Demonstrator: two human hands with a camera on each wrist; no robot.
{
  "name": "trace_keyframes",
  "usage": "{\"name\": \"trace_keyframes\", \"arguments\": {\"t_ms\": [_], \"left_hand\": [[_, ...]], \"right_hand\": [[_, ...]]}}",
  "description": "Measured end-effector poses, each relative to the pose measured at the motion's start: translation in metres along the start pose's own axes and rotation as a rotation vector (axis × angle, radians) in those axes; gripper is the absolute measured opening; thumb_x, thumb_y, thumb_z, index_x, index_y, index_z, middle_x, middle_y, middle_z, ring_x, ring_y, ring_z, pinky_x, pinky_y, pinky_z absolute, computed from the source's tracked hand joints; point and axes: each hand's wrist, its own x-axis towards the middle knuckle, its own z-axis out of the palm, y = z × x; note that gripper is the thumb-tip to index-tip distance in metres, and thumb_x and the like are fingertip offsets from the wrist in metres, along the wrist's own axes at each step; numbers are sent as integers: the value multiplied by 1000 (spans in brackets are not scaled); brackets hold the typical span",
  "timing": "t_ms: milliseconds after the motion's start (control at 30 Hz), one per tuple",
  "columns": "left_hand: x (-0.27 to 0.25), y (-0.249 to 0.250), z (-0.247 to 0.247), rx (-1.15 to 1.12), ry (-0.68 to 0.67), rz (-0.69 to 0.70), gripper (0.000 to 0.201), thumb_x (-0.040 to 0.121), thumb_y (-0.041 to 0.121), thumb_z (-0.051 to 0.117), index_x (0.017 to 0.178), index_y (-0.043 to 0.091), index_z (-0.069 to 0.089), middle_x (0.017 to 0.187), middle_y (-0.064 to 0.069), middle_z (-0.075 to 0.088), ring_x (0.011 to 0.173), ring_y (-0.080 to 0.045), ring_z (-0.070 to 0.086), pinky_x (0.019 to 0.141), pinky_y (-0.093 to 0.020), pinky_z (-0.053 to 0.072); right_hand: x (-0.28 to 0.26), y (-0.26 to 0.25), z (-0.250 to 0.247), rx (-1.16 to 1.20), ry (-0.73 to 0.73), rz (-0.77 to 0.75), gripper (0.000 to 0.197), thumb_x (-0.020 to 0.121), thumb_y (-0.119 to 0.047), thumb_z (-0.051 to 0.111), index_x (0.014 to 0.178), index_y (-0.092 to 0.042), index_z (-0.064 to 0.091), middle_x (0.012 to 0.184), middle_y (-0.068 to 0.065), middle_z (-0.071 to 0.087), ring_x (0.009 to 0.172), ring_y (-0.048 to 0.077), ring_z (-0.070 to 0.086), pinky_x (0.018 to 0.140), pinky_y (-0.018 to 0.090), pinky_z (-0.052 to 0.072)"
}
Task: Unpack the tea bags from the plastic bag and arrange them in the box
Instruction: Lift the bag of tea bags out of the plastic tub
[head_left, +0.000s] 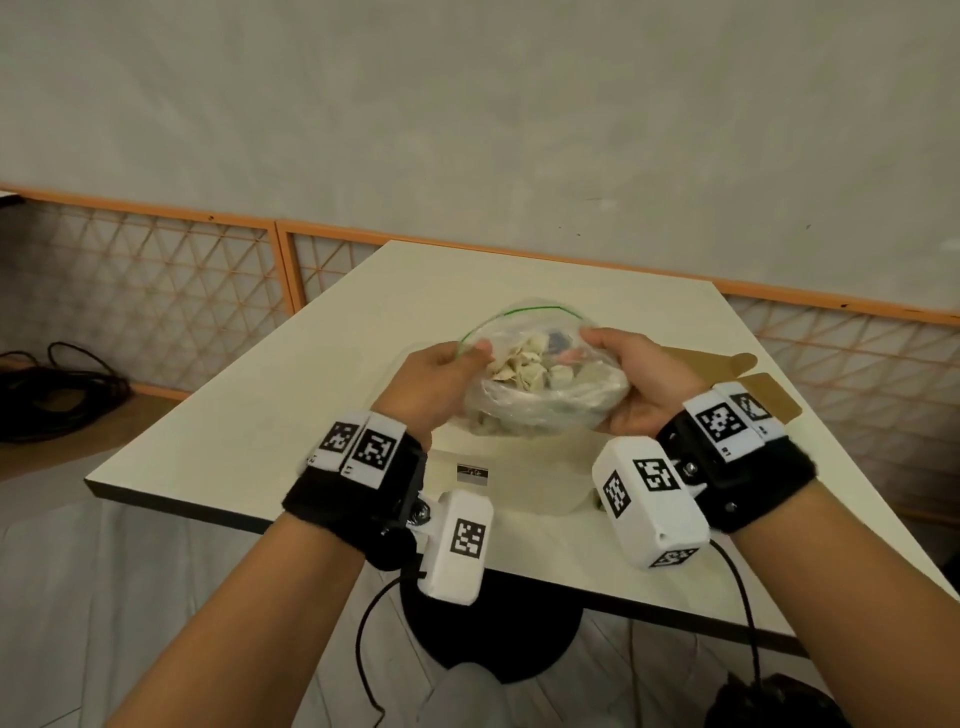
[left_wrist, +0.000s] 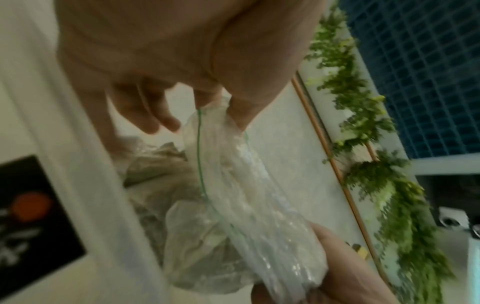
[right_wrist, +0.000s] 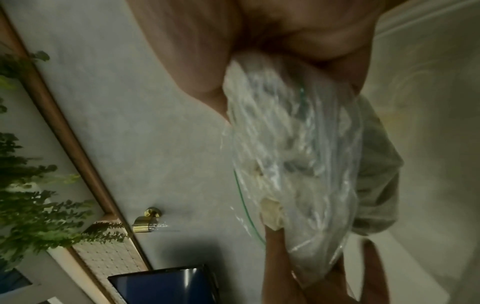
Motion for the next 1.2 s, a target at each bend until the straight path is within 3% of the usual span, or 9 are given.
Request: {"name": "trace_keyframes", "arguments": {"t_ms": [100, 300, 433, 700, 767, 867, 1000, 1100, 1200], "left_hand": [[7, 3, -8, -108, -151, -232, 30, 92, 47, 54, 110, 23, 57, 118, 2, 54, 111, -24, 49, 98, -52, 41], [20, 5, -17, -465, -173, -277, 39, 90, 28, 63, 120, 4, 56, 126, -20, 57, 107, -37, 61, 85, -54, 54], [24, 1, -17, -532, -174, -270, 38, 91, 18, 61, 124, 1, 56, 126, -18, 60, 107, -31, 63, 73, -42, 59], [31, -6, -8, -632, -67, -249, 14, 82, 14, 71, 94, 10, 64, 100, -8, 65, 88, -19, 63, 58, -22, 56], [34, -10, -5, -662, -19, -263, 18, 80, 11, 71, 97, 10, 64, 115, -10, 62, 107, -21, 58, 60, -25, 55], [34, -12, -1, -558, -97, -372, 54, 75, 34, 76, 123, 16, 58, 139, -10, 44, 130, -31, 40, 87, -44, 50], [33, -6, -4, -656, -201, -484, 52, 79, 41, 73, 122, 16, 56, 125, -19, 52, 109, -39, 59, 77, -54, 56], [38, -6, -9, -658, -108, -487, 40, 86, 31, 68, 118, 11, 56, 121, -18, 52, 105, -36, 59, 69, -47, 59], [37, -2, -10, -617, -114, -464, 23, 90, 27, 63, 102, 8, 57, 109, -17, 55, 106, -34, 57, 82, -45, 53]], "right_hand": [[3, -13, 1, -106, 41, -32, 26, 90, -30, 55, 104, -9, 63, 101, 12, 70, 76, 23, 68, 59, 31, 55], [18, -21, 1, -580, 224, -251, 29, 93, -39, 51, 97, -12, 60, 114, 14, 60, 103, 30, 59, 85, 43, 54], [27, -22, -3, -556, 214, -214, 24, 94, -36, 49, 95, -13, 55, 109, 12, 59, 98, 28, 59, 82, 41, 55], [44, -17, -11, -135, 202, -37, 16, 93, -27, 53, 98, -11, 53, 80, 8, 56, 63, 18, 50, 40, 18, 41], [47, -17, -12, -10, 151, -37, 17, 94, -23, 50, 107, -13, 55, 82, 7, 59, 66, 18, 51, 40, 15, 41], [48, -15, -12, 99, 76, -17, 16, 96, -20, 45, 99, -13, 59, 83, 7, 63, 66, 19, 57, 40, 16, 44], [48, -13, -6, -2, 109, -6, 19, 96, -15, 41, 104, -12, 59, 85, 8, 60, 66, 18, 53, 42, 17, 44], [44, -17, -9, -418, 297, -277, 18, 92, -23, 54, 109, -16, 55, 103, 7, 59, 82, 18, 56, 66, 28, 51], [28, -18, -6, -728, 323, -756, 27, 86, -33, 62, 109, -26, 51, 106, -3, 53, 89, 11, 53, 67, 13, 41]]}}
